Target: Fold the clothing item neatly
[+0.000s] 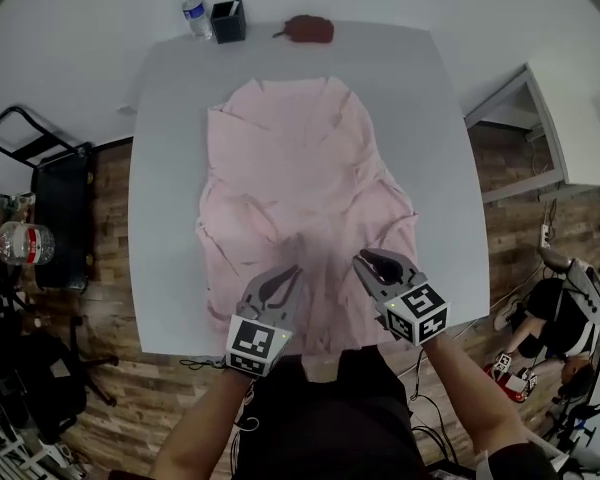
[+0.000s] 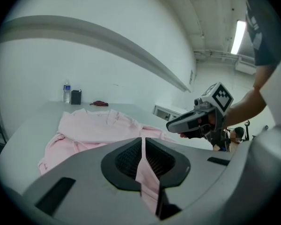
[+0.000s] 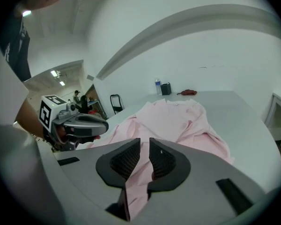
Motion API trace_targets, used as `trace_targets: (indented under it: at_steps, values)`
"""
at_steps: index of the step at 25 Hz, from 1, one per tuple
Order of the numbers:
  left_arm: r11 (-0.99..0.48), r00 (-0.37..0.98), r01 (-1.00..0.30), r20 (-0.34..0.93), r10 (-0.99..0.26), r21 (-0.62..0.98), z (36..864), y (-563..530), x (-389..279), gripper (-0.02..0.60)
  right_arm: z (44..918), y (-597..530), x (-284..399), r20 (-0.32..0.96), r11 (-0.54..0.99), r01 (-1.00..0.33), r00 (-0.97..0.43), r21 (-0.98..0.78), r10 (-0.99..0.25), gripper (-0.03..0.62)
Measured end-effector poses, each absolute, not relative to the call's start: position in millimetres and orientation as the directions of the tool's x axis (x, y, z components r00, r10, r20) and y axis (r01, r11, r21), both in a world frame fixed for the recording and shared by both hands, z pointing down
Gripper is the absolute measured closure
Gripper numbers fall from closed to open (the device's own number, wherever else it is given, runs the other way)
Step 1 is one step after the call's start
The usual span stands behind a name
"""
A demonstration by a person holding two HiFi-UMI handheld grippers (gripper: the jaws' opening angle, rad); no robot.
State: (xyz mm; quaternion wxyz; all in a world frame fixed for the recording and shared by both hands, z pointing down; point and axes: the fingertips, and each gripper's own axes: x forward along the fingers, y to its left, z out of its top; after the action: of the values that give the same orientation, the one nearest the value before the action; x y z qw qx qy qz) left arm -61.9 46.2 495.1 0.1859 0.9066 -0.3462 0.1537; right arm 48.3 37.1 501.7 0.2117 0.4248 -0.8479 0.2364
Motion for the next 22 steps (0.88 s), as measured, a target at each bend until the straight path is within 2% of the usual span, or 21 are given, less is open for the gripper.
trace_targets:
  at_steps: [5,10,13,16,22]
  values:
    - [-0.702,0.716,-0.672,0.448,-0.536,0.235,511.0,117.3,-86.6,0.554,511.2,124.3,63.4,0.595,0.501,-0.808,-0.577,-0.311,-0.559,0.540]
    - [-0.669,0.704,-0.679,0.526,-0.477,0.302,540.3,213.0,-117.1,0.554,531.3,217.0,94.5,0.647,0.508,-0.765,-0.626,-0.397,-0.437,0.537]
    - [-0.602,0.657,-0.725,0.596,-0.462,0.333,576.4,261.8,-142.5,0.548,563.4,269.0,124.7,0.690,0.495,-0.749,-0.635,-0.440,-0.347,0.469]
    - [-0.506,0.578,-0.795,0.673,-0.462,0.335,623.4,292.9,-173.9,0.451,606.9,304.7,160.5,0.742,0.463,-0.766,-0.606,-0.447,-0.286,0.425]
    - [-0.451,0.496,-0.844,0.741,-0.453,0.289,686.8,298.7,-213.8,0.376,685.8,313.7,206.8,0.827,0.411,-0.849,-0.471,-0.331,-0.306,0.391]
